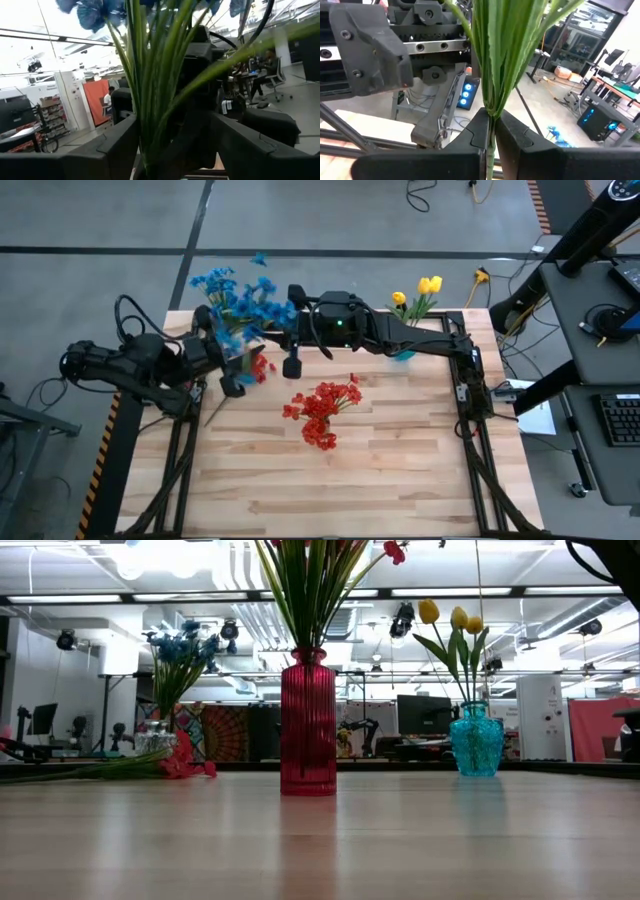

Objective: Sort flowers into vase by color
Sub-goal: Put the blue flowers into the transparent vase

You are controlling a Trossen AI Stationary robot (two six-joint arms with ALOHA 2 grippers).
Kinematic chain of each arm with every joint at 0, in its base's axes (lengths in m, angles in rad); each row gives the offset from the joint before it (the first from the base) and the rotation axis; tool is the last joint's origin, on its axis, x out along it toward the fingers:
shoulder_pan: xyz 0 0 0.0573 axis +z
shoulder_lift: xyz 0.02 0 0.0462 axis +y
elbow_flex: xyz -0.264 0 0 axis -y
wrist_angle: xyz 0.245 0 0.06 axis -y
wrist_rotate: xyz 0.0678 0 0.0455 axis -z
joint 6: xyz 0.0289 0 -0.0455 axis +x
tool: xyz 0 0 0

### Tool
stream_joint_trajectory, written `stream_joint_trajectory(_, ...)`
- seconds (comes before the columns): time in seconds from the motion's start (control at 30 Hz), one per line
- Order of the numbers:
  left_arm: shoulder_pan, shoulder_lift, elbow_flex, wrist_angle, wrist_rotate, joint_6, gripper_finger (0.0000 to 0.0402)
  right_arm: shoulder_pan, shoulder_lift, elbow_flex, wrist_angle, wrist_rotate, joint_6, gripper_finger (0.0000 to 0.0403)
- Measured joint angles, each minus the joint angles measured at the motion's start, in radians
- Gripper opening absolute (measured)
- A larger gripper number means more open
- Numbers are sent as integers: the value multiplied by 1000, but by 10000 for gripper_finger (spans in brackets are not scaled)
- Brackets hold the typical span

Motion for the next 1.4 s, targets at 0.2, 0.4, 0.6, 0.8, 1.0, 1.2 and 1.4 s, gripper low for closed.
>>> stream_joint_trajectory(0.2,0,-1,0,1,-4,5,228,1,0,0,-1,-4,-4,15)
stream_joint_trajectory(0.4,10,0,0,17,-4,38,211,1,1,0,5,-5,-7,15)
stream_joint_trajectory(0.6,45,7,1,28,12,41,178,2,2,-1,4,-8,-11,15)
stream_joint_trajectory(0.8,47,11,1,30,13,41,146,2,3,-2,5,-8,-11,15)
stream_joint_trajectory(1.0,47,11,1,30,13,41,92,2,3,-2,5,-8,-5,29)
stream_joint_trajectory(1.2,47,11,1,30,13,35,38,2,3,-2,5,-7,14,96)
stream_joint_trajectory(1.4,45,-7,1,28,-28,33,8,2,-2,-2,-28,-7,15,149)
